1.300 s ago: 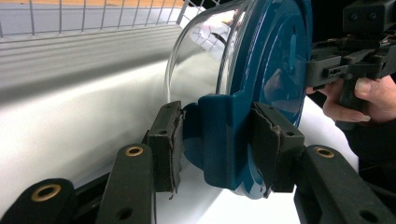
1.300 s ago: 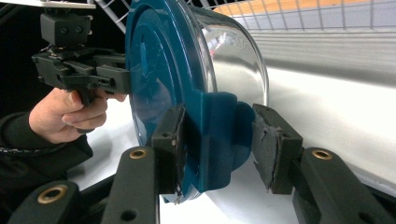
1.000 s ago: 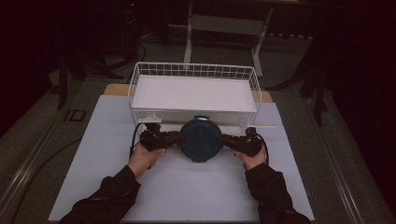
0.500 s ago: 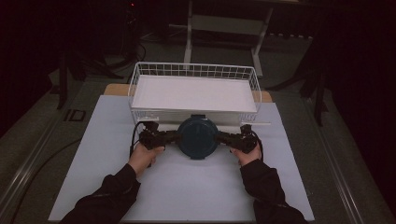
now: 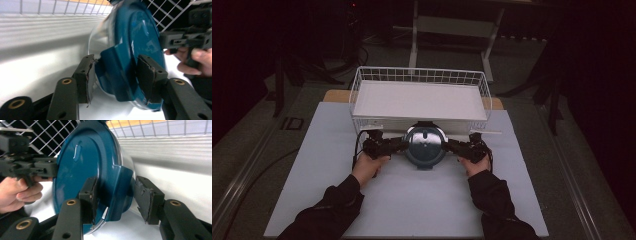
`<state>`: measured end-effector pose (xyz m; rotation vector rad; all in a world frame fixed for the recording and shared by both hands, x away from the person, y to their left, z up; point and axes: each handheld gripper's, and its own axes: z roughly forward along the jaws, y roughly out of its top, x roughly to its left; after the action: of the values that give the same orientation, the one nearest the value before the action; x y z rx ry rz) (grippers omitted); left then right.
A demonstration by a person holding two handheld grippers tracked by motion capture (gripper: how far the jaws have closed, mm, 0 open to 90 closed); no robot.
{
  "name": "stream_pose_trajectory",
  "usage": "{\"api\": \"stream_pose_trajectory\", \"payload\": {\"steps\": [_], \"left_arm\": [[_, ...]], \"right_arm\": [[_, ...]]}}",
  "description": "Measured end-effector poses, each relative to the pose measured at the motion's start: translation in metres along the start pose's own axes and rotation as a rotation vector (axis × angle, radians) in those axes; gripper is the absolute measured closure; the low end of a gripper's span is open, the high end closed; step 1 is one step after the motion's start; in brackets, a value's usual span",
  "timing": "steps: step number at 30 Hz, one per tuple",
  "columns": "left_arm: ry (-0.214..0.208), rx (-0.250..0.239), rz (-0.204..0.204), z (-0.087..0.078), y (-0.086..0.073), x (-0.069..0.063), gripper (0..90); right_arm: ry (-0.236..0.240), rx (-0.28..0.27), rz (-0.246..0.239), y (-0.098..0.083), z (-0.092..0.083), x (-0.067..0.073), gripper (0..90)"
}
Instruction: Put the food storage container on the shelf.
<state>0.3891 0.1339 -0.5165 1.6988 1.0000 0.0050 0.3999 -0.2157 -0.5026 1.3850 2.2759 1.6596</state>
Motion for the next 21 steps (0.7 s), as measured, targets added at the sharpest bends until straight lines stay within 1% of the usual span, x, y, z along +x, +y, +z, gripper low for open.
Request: {"api": "stream_pose_trajectory", "payload": {"steps": [1, 2, 3, 4, 5, 6, 8, 9, 10, 11, 13, 14, 15, 18, 19, 20, 21], "left_arm": [[0.01, 0.0, 0.005, 0.0001, 0.0005, -0.0003, 48.8], [0.015, -0.009, -0.009, -0.0001, 0.0009, -0.0002, 48.3], [0.032, -0.025, 0.003, 0.0, 0.0026, 0.0003, 48.2], [0.032, -0.025, 0.003, 0.0, 0.0026, 0.0003, 48.2], [0.052, -0.035, 0.021, 0.0012, 0.0042, -0.0005, 48.2], [0.052, -0.035, 0.021, 0.0012, 0.0042, -0.0005, 48.1], [0.072, -0.043, 0.016, 0.0022, 0.0058, -0.0007, 48.0], [0.081, -0.048, 0.019, 0.0028, 0.0064, -0.0007, 46.5], [0.08, -0.048, 0.027, 0.0034, 0.0071, 0.0001, 46.4], [0.09, -0.053, 0.019, 0.0038, 0.0073, -0.0001, 46.4], [0.108, -0.058, 0.025, 0.0041, 0.0077, -0.0007, 45.8], [0.105, -0.059, 0.034, 0.0044, 0.008, -0.0006, 45.7], [0.113, -0.058, 0.037, 0.0045, 0.0085, -0.0011, 45.2], [0.116, -0.055, 0.03, 0.0044, 0.009, -0.0015, 45.2], [0.105, -0.04, 0.072, 0.004, 0.0105, -0.001, 41.4], [0.105, -0.04, 0.072, 0.004, 0.0105, -0.001, 36.2], [0.108, -0.044, 0.064, 0.0033, 0.0099, -0.0031, 32.8]], "right_arm": [[0.0, 0.0, 0.0, 0.0, 0.0, 0.0, 52.8], [-0.011, -0.006, -0.007, -0.0002, 0.0009, 0.0005, 52.1], [-0.015, -0.019, 0.001, 0.0002, 0.0028, -0.0002, 51.1], [-0.015, -0.019, 0.001, 0.0002, 0.0028, -0.0002, 51.1], [-0.034, -0.026, -0.002, 0.0014, 0.0038, 0.0018, 51.4], [-0.038, -0.028, -0.004, 0.0024, 0.0044, 0.0018, 51.2], [-0.044, -0.036, -0.012, 0.0034, 0.0054, 0.001, 51.1], [-0.059, -0.038, -0.016, 0.0054, 0.0065, 0.0019, 51.3], [-0.067, -0.041, -0.022, 0.0063, 0.0074, 0.0021, 51.2], [-0.067, -0.041, -0.022, 0.0063, 0.0074, 0.0021, 51.2], [-0.085, -0.044, -0.018, 0.0078, 0.0089, 0.0032, 51.2], [-0.092, -0.043, -0.019, 0.0082, 0.0091, 0.004, 51.2], [-0.094, -0.043, -0.015, 0.0085, 0.0093, 0.0042, 51.2], [-0.102, -0.049, -0.024, 0.0081, 0.0094, 0.0052, 50.9], [-0.11, -0.054, -0.038, 0.0077, 0.0083, 0.0072, 48.6], [-0.108, -0.062, -0.036, 0.0074, 0.0071, 0.0079, 47.6], [-0.097, -0.062, -0.035, 0.0071, 0.0055, 0.0094, 46.7]]}}
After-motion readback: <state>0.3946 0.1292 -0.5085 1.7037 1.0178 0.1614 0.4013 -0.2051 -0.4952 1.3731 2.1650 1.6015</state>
